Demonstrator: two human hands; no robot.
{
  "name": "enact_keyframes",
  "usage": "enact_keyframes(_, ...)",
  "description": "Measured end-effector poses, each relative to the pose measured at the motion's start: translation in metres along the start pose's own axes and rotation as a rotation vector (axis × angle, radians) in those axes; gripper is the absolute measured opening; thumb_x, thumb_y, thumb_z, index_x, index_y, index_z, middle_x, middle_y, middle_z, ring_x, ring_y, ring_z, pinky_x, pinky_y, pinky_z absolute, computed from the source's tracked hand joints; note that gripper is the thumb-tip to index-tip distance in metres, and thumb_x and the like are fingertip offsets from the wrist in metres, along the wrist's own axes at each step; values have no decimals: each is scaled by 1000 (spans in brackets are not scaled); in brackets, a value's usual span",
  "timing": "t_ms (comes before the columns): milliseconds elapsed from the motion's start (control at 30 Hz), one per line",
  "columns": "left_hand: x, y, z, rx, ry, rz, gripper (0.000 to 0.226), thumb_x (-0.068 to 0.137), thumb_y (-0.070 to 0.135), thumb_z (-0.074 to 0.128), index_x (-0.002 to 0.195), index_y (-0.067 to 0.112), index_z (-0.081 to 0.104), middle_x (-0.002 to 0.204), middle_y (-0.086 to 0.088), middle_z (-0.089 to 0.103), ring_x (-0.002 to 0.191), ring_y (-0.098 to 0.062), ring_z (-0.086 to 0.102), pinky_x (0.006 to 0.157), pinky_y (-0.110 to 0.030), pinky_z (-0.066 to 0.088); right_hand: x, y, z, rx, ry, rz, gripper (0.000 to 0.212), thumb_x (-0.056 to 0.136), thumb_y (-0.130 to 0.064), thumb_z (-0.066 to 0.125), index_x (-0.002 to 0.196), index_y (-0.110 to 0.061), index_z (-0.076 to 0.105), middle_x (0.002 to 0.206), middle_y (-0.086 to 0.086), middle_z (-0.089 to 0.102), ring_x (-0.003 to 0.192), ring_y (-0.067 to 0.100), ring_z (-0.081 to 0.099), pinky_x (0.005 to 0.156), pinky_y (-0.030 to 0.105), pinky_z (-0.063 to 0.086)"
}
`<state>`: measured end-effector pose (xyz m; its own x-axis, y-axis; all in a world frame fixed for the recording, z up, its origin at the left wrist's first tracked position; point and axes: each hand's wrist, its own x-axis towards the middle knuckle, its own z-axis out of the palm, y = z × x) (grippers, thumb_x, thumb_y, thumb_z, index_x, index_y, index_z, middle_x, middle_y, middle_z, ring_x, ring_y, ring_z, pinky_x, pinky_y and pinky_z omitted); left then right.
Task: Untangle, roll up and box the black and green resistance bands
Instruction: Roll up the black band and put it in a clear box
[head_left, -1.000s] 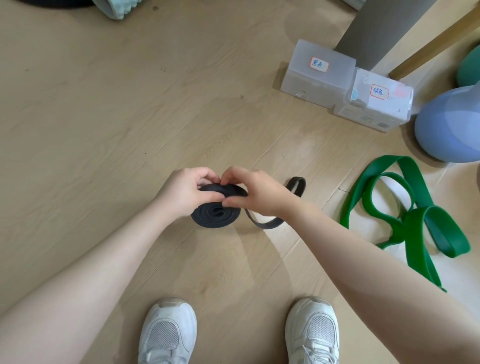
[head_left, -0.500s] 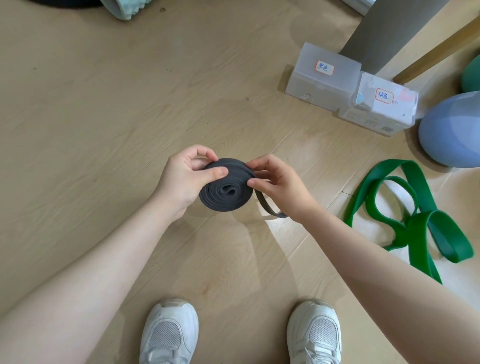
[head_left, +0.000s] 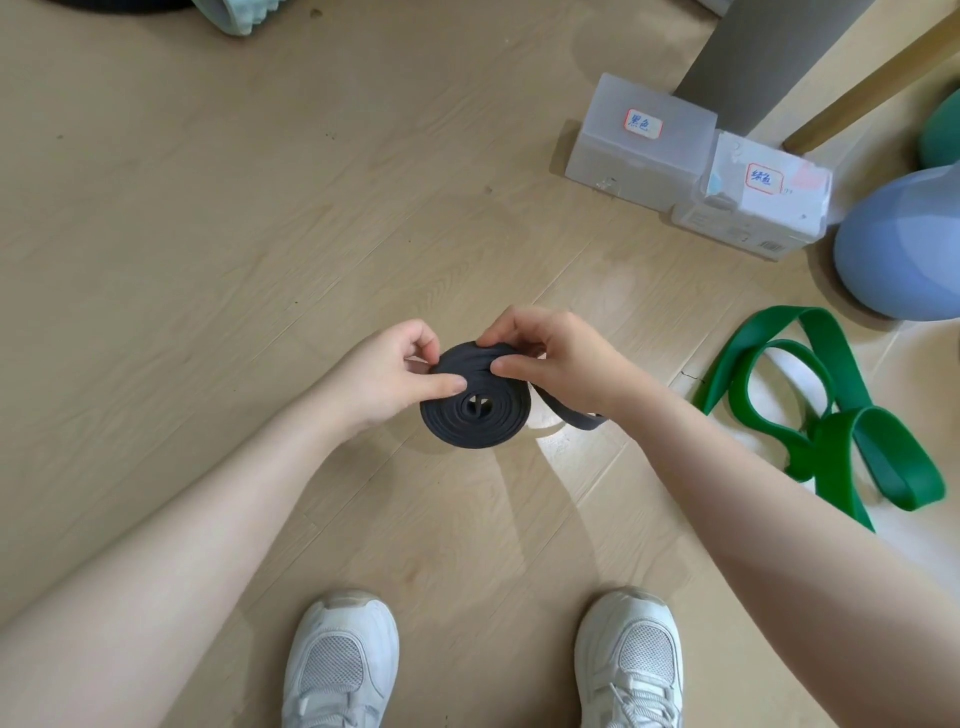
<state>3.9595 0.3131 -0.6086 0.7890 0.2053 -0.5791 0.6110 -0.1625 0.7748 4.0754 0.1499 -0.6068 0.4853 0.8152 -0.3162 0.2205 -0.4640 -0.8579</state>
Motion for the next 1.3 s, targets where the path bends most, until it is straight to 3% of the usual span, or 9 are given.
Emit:
enact_keyframes(200,1,12,7,66,-12,130,30,74,12,75,81,26,49,90,3,66,85,-18,67,83,-38,53,-2,-2,-4,-87,-46,-24,18,82,-11,67,94,-23,61,84,-7,68,84,18,63,84,35,50)
enact_keyframes(333,3,19,10,211,-22,142,29,73,13,76,79,21,49,85,-7,70,78,-30,67,77,-41,52,-1,-1,4,-43,-11,15,34,77,-13,72,82,-29,43,74,-8,64,70,12,58,72,23,46)
enact_keyframes(567,1,9,8,-166,158,84,24,76,6,73,78,19,53,78,-3,71,71,-16,66,76,-34,52,-16,25,-4,280,-12,95,28,86,-4,63,97,-26,50,93,-1,66,82,5,61,74,18,47)
enact_keyframes(767,-1,-2,26,-488,224,-1,22,82,3,65,82,20,50,70,6,69,62,-7,62,55,-19,46,-16,34,9,449,149,130,24,87,-2,60,94,-23,53,85,6,65,81,23,55,80,39,46)
enact_keyframes(867,-1,-9,27,-491,167,-48,23,85,4,62,86,20,45,81,2,68,72,-12,61,67,-24,46,-12,29,1,225,140,101,18,87,-7,61,94,-23,57,87,4,68,79,19,60,81,37,48)
enact_keyframes(967,-2,-8,18,-175,-9,-49,31,83,9,66,99,26,46,87,2,70,80,-12,63,81,-27,44,-10,21,-15,-111,14,14,18,88,-13,60,105,-17,60,95,-4,67,85,13,61,80,26,47)
enact_keyframes(1100,4,12,18,-2,-119,-3,51,78,12,72,121,29,51,98,7,67,95,-8,63,89,-23,45,-5,4,-18,-319,-96,-26,22,88,-15,58,111,-17,59,103,-1,70,93,18,61,84,33,46)
enact_keyframes(1233,8,14,25,79,-23,19,24,77,14,73,97,24,65,93,2,71,89,-14,66,87,-29,50,-4,1,-14,-294,-65,-5,26,85,-19,64,107,-14,50,97,0,70,82,18,58,77,30,46)
enact_keyframes(1300,6,8,27,-14,30,11,20,78,13,72,89,28,65,90,0,71,85,-15,67,82,-28,51,-5,3,-15,-195,-26,47,31,84,-22,67,104,-18,44,98,-2,66,83,15,57,68,17,45)
